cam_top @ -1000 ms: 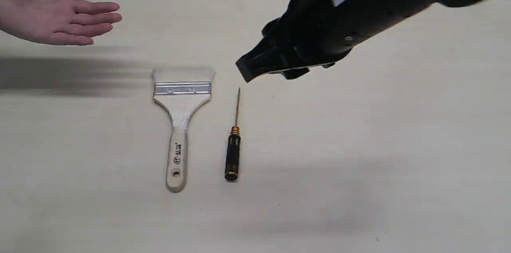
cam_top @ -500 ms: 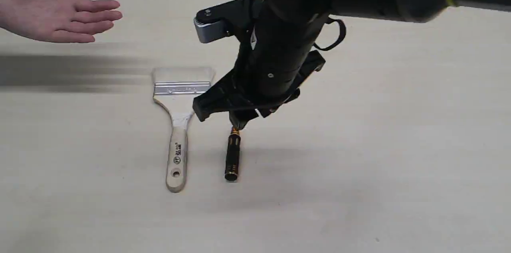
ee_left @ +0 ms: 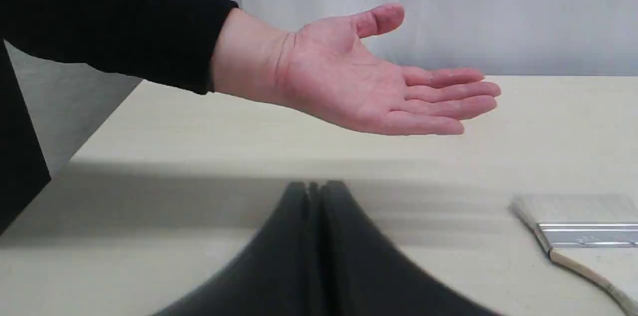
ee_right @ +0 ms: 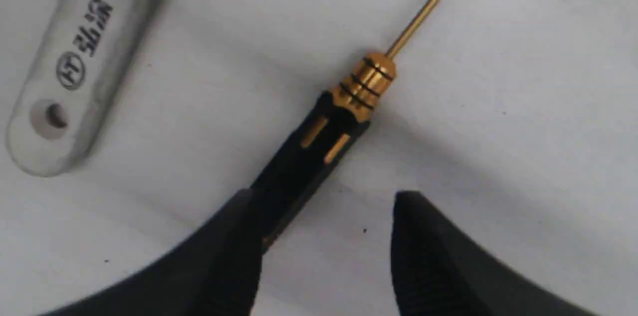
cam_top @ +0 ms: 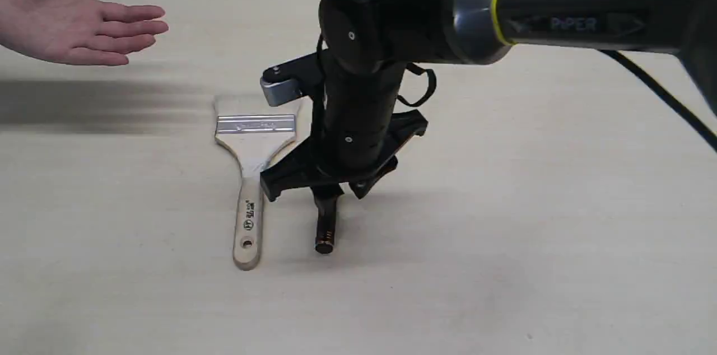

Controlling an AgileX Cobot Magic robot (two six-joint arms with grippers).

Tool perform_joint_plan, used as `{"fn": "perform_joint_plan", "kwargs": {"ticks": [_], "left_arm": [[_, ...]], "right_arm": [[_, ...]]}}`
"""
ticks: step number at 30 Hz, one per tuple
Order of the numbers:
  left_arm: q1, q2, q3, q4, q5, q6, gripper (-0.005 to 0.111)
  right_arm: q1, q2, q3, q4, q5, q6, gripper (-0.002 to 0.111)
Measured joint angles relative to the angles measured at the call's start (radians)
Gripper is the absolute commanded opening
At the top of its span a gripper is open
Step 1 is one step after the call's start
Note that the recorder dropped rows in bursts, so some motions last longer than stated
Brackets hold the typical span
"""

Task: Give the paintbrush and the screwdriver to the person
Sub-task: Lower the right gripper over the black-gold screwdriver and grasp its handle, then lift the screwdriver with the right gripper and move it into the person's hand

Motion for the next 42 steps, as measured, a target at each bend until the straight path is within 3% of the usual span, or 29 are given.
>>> {"fn": "perform_joint_plan", "kwargs": {"ticks": [23,25,31,42], "left_arm": [[0.0,0.0,0.0,0.0,0.0,0.0,0.0],[0.0,0.0,0.0,0.0,0.0,0.0,0.0],[0.0,0.0,0.0,0.0,0.0,0.0,0.0],[0.0,0.0,0.0,0.0,0.0,0.0,0.0]], "right_arm": [[0.001,0.084,-0.01,0.018,-0.078,0.062,0.043],[0.001,0.086,-0.01,0.004,-0.085,0.076,0.04],[0.001,0.09,-0.011,-0.019,-0.092,0.077,0.004],[0.001,0.054,-0.012,-0.057,-0.155,0.077,0.004]]}}
